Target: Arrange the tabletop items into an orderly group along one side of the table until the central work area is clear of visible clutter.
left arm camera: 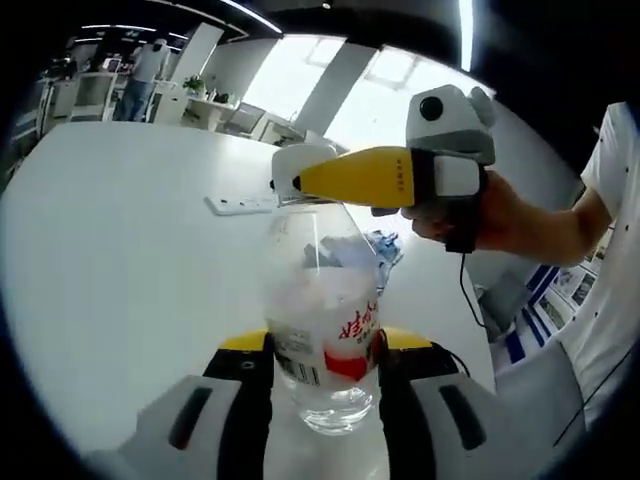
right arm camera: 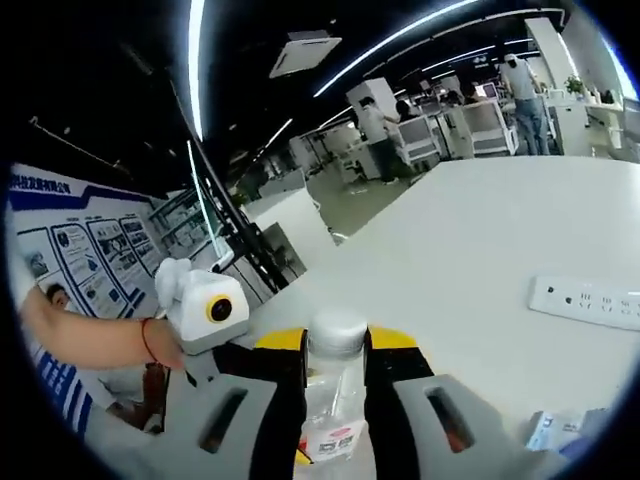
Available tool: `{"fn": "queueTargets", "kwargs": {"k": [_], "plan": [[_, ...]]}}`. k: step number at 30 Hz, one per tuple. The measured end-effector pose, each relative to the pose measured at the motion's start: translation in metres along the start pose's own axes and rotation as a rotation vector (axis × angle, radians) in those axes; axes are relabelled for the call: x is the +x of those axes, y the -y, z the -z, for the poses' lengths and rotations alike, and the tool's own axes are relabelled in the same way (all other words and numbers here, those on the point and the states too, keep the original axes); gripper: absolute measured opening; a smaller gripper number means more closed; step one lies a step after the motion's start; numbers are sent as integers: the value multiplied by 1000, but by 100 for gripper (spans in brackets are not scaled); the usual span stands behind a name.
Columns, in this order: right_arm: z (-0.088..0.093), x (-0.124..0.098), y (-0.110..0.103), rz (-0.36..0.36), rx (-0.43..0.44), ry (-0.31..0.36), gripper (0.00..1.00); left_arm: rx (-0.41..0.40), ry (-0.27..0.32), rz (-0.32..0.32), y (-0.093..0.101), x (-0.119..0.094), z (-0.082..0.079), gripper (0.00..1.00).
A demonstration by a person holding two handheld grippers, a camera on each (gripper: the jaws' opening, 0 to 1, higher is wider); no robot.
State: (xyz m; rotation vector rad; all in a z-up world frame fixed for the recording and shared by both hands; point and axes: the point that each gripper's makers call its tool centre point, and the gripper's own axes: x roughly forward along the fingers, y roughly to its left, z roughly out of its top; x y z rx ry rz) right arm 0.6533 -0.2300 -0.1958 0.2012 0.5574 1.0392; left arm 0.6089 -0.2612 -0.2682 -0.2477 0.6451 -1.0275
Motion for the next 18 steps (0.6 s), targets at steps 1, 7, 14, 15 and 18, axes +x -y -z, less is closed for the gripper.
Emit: {"fn": "queueTargets", "kwargs": {"k": [1, 7, 14, 15, 18], "plan": [[-2, -3, 0, 3, -16, 4, 19, 5, 0, 0, 1, 0, -1, 40], [-17, -17, -3, 11, -141, 52, 19, 114, 14, -22, 2, 6, -17, 40], [-26, -27, -5, 44, -312, 91, 19, 225, 29, -53, -1, 17, -30, 40], [-26, -28, -5, 51, -323, 92, 19, 231, 31, -53, -1, 18, -31, 40], [-27, -29, -4, 66, -369, 106, 19, 258, 34, -62, -4, 21, -33, 40]]}}
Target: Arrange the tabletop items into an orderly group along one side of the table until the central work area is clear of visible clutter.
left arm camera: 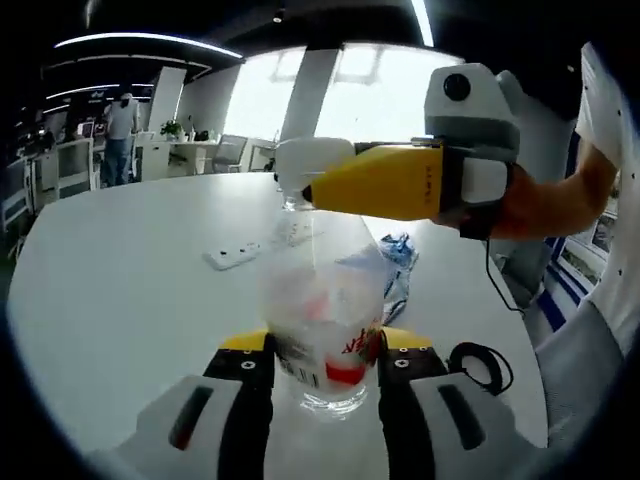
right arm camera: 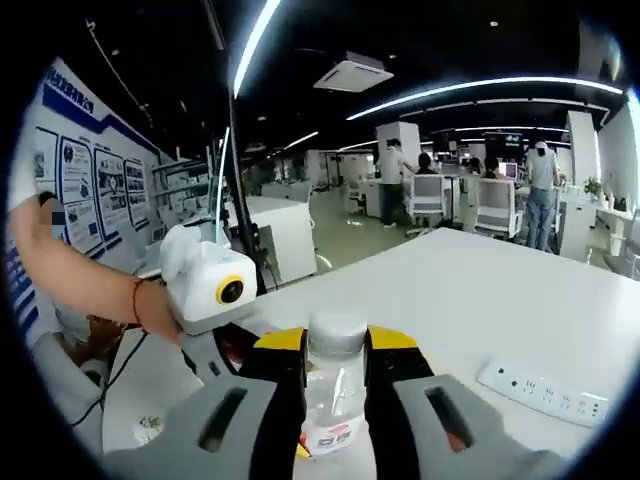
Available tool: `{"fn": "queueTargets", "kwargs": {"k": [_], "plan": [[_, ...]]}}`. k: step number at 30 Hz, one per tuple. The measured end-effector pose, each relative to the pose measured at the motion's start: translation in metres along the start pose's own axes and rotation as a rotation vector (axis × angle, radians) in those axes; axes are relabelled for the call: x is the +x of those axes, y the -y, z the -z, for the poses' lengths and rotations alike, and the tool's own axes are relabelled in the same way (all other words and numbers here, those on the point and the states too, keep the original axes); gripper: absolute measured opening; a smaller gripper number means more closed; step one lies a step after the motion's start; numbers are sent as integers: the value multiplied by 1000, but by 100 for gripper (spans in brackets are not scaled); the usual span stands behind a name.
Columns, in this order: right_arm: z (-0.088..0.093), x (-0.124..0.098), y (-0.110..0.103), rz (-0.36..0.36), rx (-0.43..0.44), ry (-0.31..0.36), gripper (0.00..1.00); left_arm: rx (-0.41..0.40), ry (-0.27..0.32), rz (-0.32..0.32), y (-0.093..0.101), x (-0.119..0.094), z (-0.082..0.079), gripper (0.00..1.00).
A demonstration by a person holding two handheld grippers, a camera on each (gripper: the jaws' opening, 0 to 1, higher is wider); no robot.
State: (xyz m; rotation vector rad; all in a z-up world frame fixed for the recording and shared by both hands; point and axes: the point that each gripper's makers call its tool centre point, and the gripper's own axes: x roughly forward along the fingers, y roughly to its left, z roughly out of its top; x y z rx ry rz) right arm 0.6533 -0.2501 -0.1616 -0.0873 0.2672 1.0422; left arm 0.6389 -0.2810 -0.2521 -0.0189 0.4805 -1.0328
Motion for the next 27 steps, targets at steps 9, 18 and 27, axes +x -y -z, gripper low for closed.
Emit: {"fn": "queueTargets", "kwargs": {"k": [9, 18, 27], "plan": [[6, 0, 2, 40, -94, 8, 19, 45, -9, -8, -5, 9, 3, 39], [9, 3, 4, 51, -143, 0, 19, 66, -12, -19, -11, 11, 4, 39], [13, 6, 4, 51, -173, -12, 19, 77, -16, -31, -17, 10, 7, 39]]}}
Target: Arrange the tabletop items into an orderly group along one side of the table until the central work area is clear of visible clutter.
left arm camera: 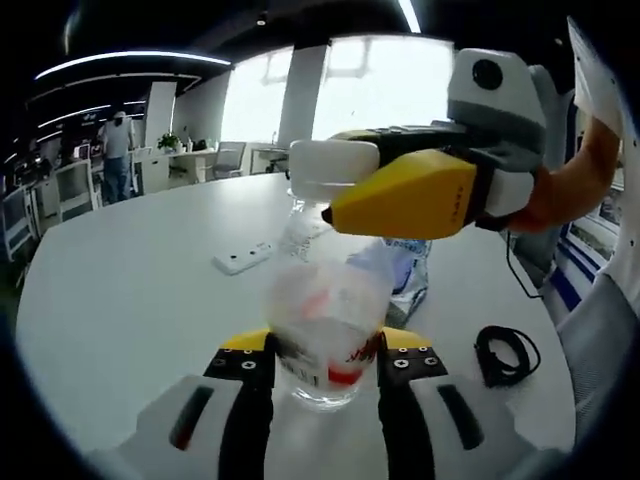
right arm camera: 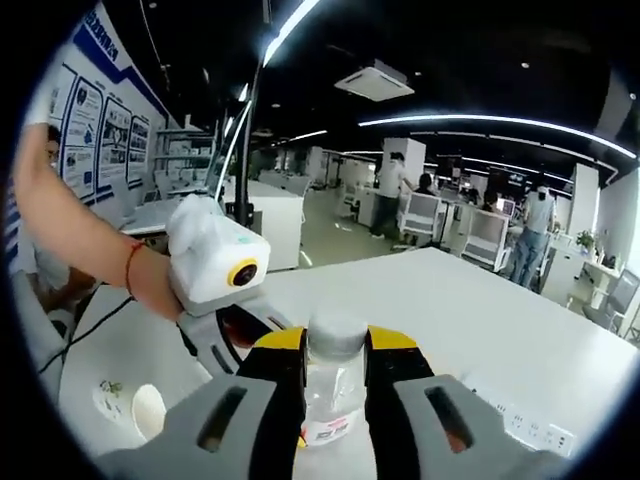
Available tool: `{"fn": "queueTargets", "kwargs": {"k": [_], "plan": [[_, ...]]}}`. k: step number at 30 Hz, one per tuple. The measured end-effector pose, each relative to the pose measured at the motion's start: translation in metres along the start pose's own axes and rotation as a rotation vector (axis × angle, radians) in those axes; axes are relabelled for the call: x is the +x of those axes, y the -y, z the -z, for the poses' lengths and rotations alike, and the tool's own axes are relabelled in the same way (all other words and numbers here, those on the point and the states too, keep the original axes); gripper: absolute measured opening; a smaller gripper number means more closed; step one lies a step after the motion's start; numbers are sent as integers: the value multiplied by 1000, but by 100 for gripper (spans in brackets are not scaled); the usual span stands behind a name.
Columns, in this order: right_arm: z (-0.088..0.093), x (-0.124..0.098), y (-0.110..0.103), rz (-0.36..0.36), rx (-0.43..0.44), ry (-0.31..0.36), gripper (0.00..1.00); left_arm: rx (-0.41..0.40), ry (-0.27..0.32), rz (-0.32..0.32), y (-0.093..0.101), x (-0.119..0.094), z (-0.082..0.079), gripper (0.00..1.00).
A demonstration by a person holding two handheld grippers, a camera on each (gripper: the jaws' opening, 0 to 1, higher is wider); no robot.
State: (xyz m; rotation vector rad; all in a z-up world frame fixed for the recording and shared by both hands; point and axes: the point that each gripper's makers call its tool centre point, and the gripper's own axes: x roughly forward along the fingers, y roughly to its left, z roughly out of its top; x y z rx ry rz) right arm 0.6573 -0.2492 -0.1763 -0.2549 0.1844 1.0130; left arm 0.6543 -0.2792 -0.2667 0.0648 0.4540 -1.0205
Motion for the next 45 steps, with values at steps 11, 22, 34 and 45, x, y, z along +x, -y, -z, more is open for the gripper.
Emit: {"fn": "queueTargets", "kwargs": {"k": [11, 22, 34, 45], "plan": [[2, -2, -2, 9, -23, -18, 20, 6, 4, -1, -2, 1, 2, 39], [7, -12, -6, 23, -52, -46, 21, 13, -15, -1, 4, 4, 6, 41], [8, -17, -5, 21, -56, -54, 21, 5, -23, -9, 6, 4, 5, 42], [9, -18, 1, 20, -28, -61, 29, -28, -23, -20, 4, 1, 6, 50]]}}
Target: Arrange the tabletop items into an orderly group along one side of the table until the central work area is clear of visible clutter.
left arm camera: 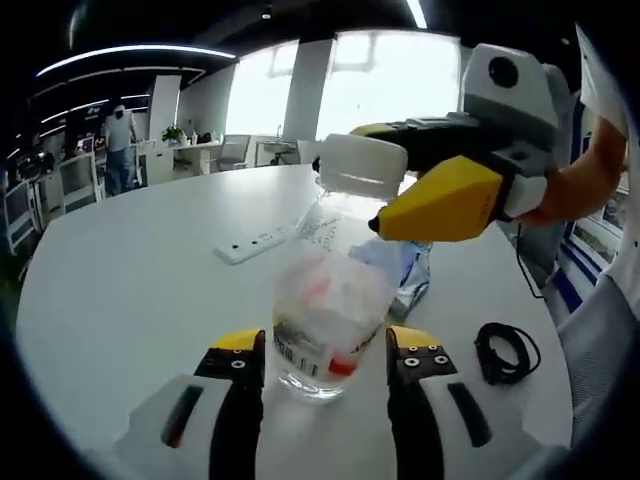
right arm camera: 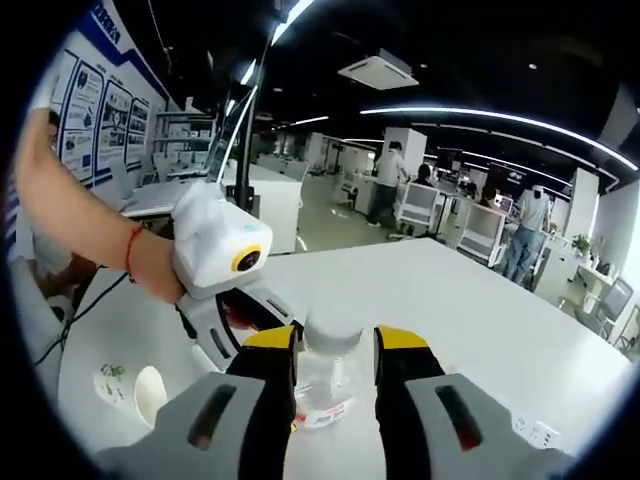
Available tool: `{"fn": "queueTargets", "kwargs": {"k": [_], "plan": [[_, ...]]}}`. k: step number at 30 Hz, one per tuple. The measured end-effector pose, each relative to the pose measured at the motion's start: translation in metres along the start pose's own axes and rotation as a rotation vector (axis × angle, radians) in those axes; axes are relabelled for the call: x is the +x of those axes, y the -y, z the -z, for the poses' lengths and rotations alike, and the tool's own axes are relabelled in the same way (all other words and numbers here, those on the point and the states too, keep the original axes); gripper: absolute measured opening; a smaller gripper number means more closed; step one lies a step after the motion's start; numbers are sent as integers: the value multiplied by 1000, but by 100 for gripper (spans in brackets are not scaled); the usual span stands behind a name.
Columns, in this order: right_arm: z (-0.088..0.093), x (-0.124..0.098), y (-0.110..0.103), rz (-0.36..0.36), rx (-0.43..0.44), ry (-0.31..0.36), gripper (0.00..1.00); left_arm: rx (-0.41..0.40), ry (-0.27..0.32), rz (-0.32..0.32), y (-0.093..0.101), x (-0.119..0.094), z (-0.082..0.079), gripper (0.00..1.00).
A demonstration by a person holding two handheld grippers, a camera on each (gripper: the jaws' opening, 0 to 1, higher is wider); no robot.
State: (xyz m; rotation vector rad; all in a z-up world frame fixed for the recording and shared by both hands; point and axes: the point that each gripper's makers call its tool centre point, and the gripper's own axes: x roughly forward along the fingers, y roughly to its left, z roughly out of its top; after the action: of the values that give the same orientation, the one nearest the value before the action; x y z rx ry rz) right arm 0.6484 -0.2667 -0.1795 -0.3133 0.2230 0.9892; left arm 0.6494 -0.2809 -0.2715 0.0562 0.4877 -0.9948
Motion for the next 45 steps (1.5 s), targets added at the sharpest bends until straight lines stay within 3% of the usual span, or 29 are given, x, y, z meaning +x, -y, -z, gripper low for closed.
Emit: {"fn": "queueTargets", "kwargs": {"k": [24, 45], "plan": [[-7, -19, 15, 3, 75, 9, 35, -23, 8, -19, 6, -20, -13, 56], [-6, -48, 1, -46, 116, -17, 46, -51, 33, -58, 31, -56, -26, 62]]}}
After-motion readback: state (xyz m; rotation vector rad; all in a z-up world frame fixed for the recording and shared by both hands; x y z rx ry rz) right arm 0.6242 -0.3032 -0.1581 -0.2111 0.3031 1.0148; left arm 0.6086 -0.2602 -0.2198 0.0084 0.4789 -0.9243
